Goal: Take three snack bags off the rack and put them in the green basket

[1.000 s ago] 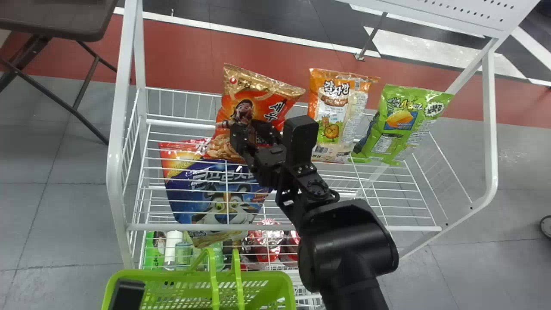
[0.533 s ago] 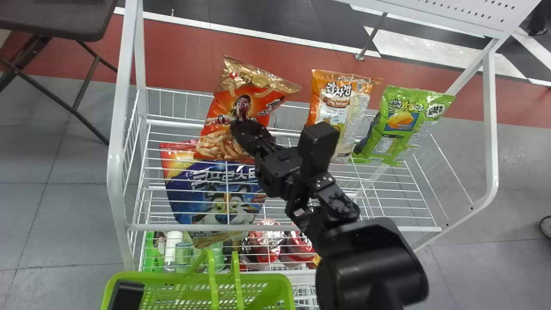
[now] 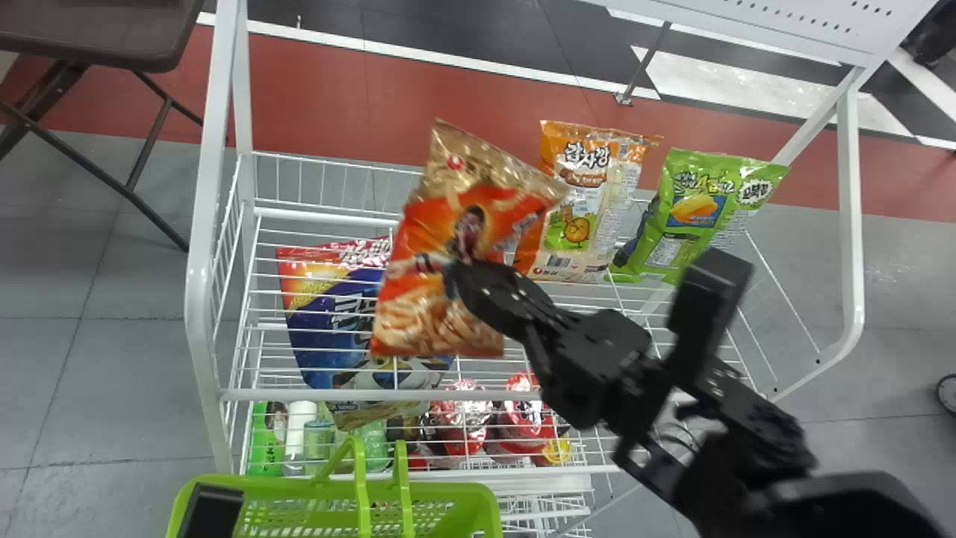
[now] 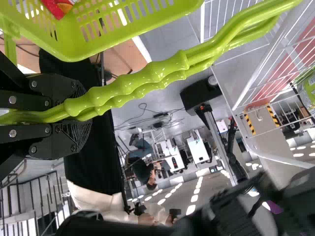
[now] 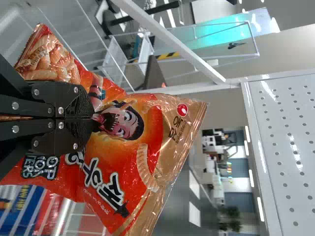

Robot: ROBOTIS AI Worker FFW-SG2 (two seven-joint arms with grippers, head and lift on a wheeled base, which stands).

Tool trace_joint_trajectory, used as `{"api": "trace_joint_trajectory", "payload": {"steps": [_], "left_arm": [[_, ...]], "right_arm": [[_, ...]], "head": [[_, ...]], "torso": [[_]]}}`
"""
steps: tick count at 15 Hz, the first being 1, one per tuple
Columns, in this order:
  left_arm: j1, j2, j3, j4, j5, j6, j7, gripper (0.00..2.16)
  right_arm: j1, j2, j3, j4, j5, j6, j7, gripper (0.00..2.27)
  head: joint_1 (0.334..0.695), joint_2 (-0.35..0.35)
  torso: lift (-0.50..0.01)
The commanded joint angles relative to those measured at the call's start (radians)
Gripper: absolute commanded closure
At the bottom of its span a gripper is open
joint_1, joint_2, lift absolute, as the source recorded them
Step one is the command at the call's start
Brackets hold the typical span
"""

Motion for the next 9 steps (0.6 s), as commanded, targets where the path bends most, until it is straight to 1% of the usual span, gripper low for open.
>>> {"api": "trace_joint_trajectory", "payload": {"steps": [1,2,5,7,9], "left_arm": [[0.001,-0.005,0.007,0.002,0.003,0.001,0.0,1.45],[0.001,-0.008,0.007,0.002,0.003,-0.003,0.0,1.45],[0.0,-0.011,0.007,0.003,0.001,-0.003,0.006,1.45],[-0.006,-0.011,0.007,0.003,0.001,-0.003,0.008,1.45],[-0.013,-0.012,0.006,0.003,0.001,-0.003,0.008,1.45]], "right_arm": [[0.053,0.004,-0.107,-0.094,-0.027,0.198,0.058,2.2],[0.067,0.004,-0.187,-0.114,-0.079,0.299,0.101,2.2],[0.081,0.004,-0.306,-0.137,-0.096,0.541,0.177,2.2],[0.09,-0.001,-0.34,-0.135,-0.09,0.67,0.234,2.2],[0.11,-0.018,-0.329,-0.129,-0.067,0.734,0.259,2.2]], "head": [[0.695,-0.35],[0.695,-0.35],[0.695,-0.35],[0.695,-0.35],[0.695,-0.35]], "torso": [[-0.026],[-0.026],[-0.026],[-0.026],[-0.026]]}}
